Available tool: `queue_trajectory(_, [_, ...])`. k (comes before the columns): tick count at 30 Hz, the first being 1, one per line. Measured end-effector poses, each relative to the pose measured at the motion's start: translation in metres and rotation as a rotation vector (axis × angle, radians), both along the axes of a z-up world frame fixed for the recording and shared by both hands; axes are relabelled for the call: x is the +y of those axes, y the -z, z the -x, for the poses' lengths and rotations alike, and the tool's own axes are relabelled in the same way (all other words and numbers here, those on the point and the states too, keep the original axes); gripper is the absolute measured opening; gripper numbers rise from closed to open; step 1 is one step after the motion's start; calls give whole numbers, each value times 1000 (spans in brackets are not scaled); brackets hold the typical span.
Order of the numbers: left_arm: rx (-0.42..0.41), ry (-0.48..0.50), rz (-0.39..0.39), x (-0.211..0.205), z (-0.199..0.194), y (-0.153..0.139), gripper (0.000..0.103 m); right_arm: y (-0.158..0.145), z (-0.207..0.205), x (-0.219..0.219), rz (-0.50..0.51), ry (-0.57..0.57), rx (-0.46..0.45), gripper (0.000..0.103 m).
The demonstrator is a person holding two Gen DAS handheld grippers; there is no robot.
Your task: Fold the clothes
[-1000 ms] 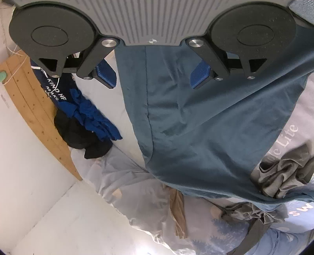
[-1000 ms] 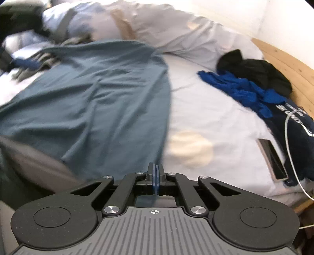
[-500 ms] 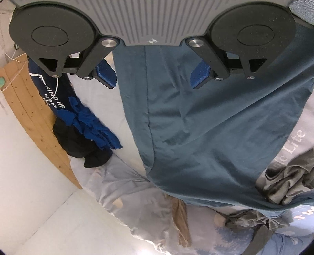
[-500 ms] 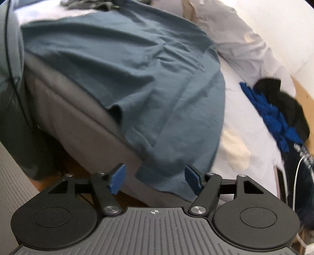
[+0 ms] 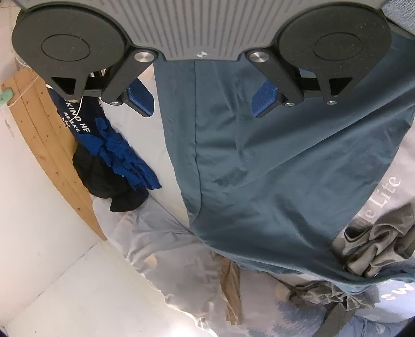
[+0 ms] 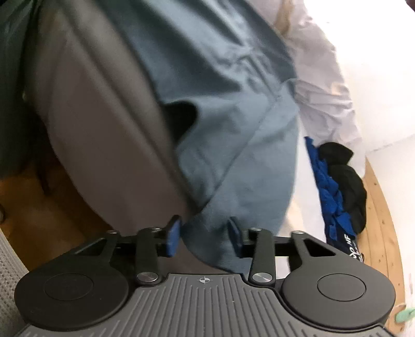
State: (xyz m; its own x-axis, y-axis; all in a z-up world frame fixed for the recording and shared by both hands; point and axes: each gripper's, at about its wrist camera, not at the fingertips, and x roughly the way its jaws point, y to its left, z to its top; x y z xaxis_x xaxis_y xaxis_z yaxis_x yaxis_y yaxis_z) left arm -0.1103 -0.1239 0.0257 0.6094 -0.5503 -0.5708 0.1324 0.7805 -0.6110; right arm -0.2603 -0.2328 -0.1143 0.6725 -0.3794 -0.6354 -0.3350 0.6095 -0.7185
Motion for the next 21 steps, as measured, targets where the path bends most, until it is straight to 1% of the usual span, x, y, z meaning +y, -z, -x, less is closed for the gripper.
queue_trajectory(1, [2,-2,2,1,0,0,88,-4,-1,-2,-14,5,-6,29])
queue_trajectory(2, [4,-3,4,1,-1,0,88,-7,0,-4,-23,10,-7,21])
queue_trajectory(6, [7,4,10,1,-1,-1,88,-19,0,-10,-62,30,-8,17])
queue_trajectory(7, [6,5,10,1,-1,-1,88,-22,1,-12,-71,35,-8,14])
queue_trajectory(9, [5,7,11,1,-1,-1,88,-31,0,-18,-105,59,-7,12])
queue_trajectory(11, [5,8,11,2,-1,-1,88,-41,0,-25,-148,91,-5,7])
queue_trajectory(13, [5,9,11,2,-1,-1,88,-53,2,-35,-205,131,-13,7])
queue_trajectory(17, [-5,21,17,2,0,-4,88,-89,-7,-69,-351,238,-45,6])
queue_trajectory(21, [-26,40,24,0,1,-5,88,-130,-17,-105,-438,319,-126,6])
